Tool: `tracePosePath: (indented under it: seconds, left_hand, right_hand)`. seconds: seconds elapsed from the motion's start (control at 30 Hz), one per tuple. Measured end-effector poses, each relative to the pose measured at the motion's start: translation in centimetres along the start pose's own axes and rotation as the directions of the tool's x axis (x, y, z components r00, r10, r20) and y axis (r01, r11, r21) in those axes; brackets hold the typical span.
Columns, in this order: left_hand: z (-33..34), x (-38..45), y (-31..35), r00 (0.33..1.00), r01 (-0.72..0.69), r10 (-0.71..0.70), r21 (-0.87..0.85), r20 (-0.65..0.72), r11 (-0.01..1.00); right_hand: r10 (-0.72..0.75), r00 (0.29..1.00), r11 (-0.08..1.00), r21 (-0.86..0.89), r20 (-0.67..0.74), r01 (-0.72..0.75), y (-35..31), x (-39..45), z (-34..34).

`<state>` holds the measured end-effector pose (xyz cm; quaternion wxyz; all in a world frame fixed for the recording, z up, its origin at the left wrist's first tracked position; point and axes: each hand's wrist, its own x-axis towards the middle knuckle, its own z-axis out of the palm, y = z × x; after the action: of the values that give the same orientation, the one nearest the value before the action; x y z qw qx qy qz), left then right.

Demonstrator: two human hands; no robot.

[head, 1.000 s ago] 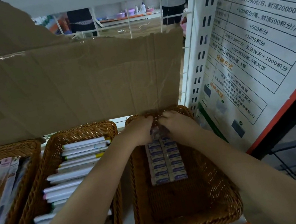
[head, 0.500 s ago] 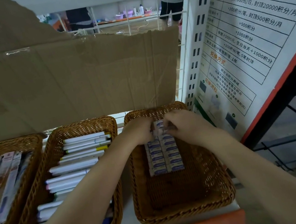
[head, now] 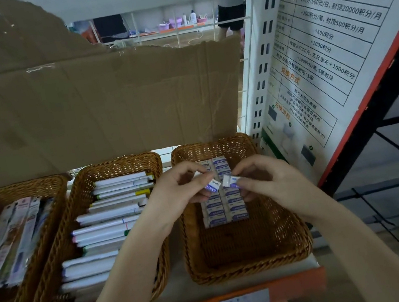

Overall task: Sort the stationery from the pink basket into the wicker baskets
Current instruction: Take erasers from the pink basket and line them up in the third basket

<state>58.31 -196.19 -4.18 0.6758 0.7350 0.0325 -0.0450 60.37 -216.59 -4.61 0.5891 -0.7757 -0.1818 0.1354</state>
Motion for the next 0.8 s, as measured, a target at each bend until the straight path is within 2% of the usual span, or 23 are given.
tracePosePath:
  seconds: [0.1,0.23,0.3,0.37,0.43,0.47,0.5,0.53,0.57,0.6,0.63,0.7,0.8]
  left_hand:
    - [0.5,-1.0,-0.4,0.996,0.07,-0.077,-0.144,-0.042,0.987]
    - [1.0,-1.9,-0.8,0.988,0.144,-0.155,-0.309,-0.013,0.94]
    - [1.0,-2.2,-0.8,0.979,0.198,-0.198,-0.417,0.044,0.887]
    - [0.8,-2.6,-0.7,0.973,0.23,-0.203,-0.448,0.109,0.864]
    - [0.8,-2.8,-0.7,0.979,0.198,-0.173,-0.3,0.108,0.933]
    - [0.8,-2.8,-0.9,0.986,0.16,-0.149,-0.149,0.079,0.976]
    - [0.8,-2.8,-1.0,0.993,0.109,-0.111,0.045,0.045,0.993]
    - [0.7,-2.7,-1.2,0.998,0.046,-0.054,0.268,0.024,0.962]
    - [0.7,-2.7,-1.4,0.999,-0.022,0.007,0.492,0.032,0.87]
    - [0.8,-2.7,-1.5,0.996,-0.085,0.056,0.675,0.065,0.733]
    - [1.0,-2.7,-1.7,0.99,-0.138,0.086,0.79,0.108,0.597]
    - [1.4,-2.5,-2.3,0.977,-0.213,0.091,0.871,0.193,0.443]
    - [2.4,-2.1,-3.3,0.962,-0.275,0.088,0.908,0.26,0.316]
  right_hand:
    - [0.022,1.0,0.983,0.181,-0.006,-0.021,0.4,-0.9,0.3]
    - [0.094,0.996,0.918,0.388,-0.006,-0.084,0.9,-1.4,0.8]
    - [0.106,0.994,0.905,0.414,-0.002,-0.096,0.9,-1.6,0.8]
    - [0.104,0.995,0.92,0.38,-0.009,-0.093,0.9,-1.7,0.7]
    - [0.103,0.994,0.942,0.323,-0.027,-0.089,0.9,-1.7,0.6]
    - [0.1,0.994,0.963,0.256,-0.038,-0.087,0.9,-1.7,0.6]
    - [0.085,0.995,0.989,0.123,-0.054,-0.078,1.0,-1.7,0.5]
    - [0.053,0.996,0.995,-0.076,-0.072,-0.058,1.1,-1.6,0.5]
    - [0.008,0.997,0.958,-0.287,-0.075,-0.029,1.2,-1.5,0.4]
    - [-0.033,0.998,0.888,-0.459,-0.055,0.004,1.3,-1.4,0.5]
    - [-0.055,0.998,0.816,-0.577,-0.015,0.036,1.4,-1.4,0.5]
    - [-0.054,0.995,0.708,-0.7,0.082,0.096,1.7,-1.3,1.0]
    - [-0.026,0.986,0.608,-0.78,0.167,0.148,2.4,-1.2,1.8]
